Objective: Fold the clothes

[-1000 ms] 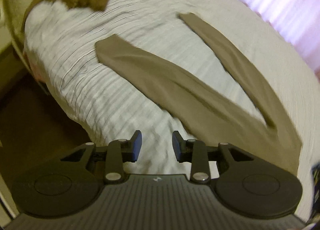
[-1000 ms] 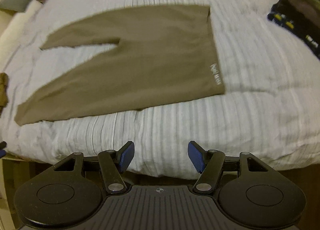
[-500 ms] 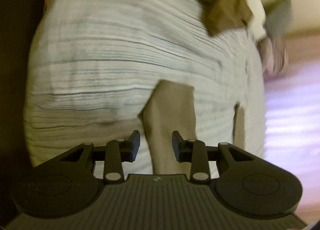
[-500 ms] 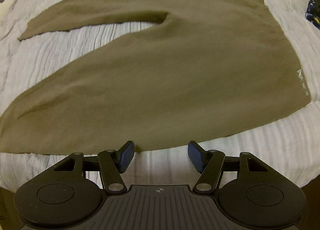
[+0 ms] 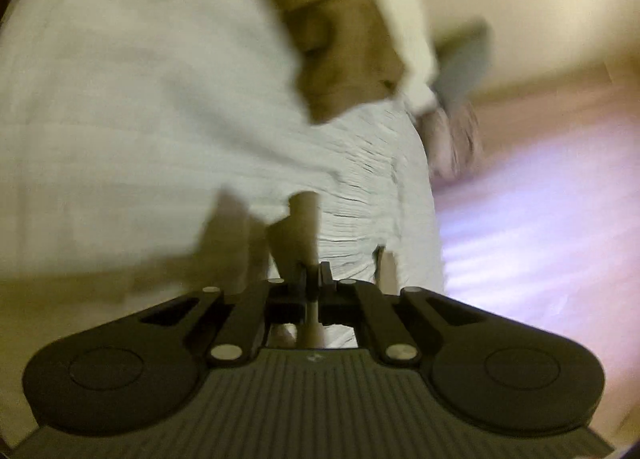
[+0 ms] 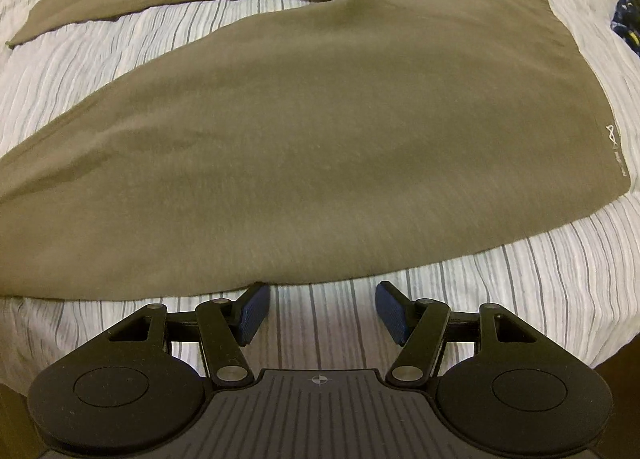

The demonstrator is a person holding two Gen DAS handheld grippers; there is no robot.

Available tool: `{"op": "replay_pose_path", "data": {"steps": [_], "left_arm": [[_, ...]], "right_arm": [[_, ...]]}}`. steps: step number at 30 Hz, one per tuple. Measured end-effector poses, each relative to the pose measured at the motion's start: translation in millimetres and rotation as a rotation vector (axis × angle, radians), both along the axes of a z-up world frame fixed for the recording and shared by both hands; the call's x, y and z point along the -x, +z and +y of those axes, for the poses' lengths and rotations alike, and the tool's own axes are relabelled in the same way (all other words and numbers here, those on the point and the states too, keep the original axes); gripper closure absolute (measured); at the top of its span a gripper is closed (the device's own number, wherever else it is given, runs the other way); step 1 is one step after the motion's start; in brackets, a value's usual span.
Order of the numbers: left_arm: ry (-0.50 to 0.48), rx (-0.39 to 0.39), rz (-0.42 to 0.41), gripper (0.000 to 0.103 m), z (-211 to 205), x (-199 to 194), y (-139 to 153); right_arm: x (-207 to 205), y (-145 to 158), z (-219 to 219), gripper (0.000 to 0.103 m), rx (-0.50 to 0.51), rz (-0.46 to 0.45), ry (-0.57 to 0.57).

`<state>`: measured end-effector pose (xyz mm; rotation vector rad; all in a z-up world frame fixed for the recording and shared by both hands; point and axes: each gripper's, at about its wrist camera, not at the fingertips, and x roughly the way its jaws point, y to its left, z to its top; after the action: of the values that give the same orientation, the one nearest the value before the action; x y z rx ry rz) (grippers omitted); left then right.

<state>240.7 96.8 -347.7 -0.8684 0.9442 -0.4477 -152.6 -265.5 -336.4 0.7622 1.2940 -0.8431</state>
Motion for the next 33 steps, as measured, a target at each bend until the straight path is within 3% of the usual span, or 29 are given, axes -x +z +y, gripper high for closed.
{"op": "replay_pose_path", "data": {"steps": [1,3,5,8,11,14,16,19,24,27,30,33], "left_arm": [[-0.041,-0.065,-0.038,0.101,-0.6,-3.6,7.2],[-0.072,-0.245,-0.034,0.100,-1.9,-10.0,6.7],[-0.022,-0.405,-0.015,0.098,4.2,-14.2,4.3],[0.059,-0.438,-0.001,0.098,19.1,-17.3,12.4],[-0.005,-0.384,-0.021,0.098,15.1,-9.1,21.9],[-0.149,-0.361,-0.026,0.098,-2.7,7.9,19.9],[-0.256,-0.459,-0.048,0.098,-27.0,16.3,17.2],[-0.426,-0.522,-0.110,0.098,-65.5,36.4,18.5],[-0.763,-0.512,-0.269,0.098,-140.8,77.7,28.8],[-0.998,-0.497,-0.313,0.098,-188.1,108.4,17.9],[-1.182,-0.542,-0.404,0.098,-225.9,137.8,4.8],[-1.232,-0.608,-0.520,0.098,-250.0,146.5,-5.9]], "right_arm": [[-0.6,-0.3,-0.6,0.040,-0.001,0.001,0.005],[-0.8,-0.8,-0.9,0.040,0.000,-0.002,0.017],[0.6,-0.5,-1.6,0.040,0.000,-0.009,0.027],[4.3,1.8,-3.2,0.040,0.002,-0.020,0.033],[7.8,6.4,-3.8,0.040,0.015,-0.031,0.028],[6.3,13.1,-3.2,0.040,0.045,-0.064,0.028],[3.9,23.0,-0.8,0.040,0.098,-0.111,0.045],[-2.3,37.6,3.4,0.040,0.186,-0.216,0.114],[-34.2,29.0,5.0,0.041,0.185,-0.339,0.269],[-60.7,15.3,4.1,0.075,0.156,-0.388,0.369],[-85.7,0.2,7.3,0.075,0.136,-0.416,0.493],[-102.8,-10.6,7.2,0.075,0.201,-0.426,0.579]]}}
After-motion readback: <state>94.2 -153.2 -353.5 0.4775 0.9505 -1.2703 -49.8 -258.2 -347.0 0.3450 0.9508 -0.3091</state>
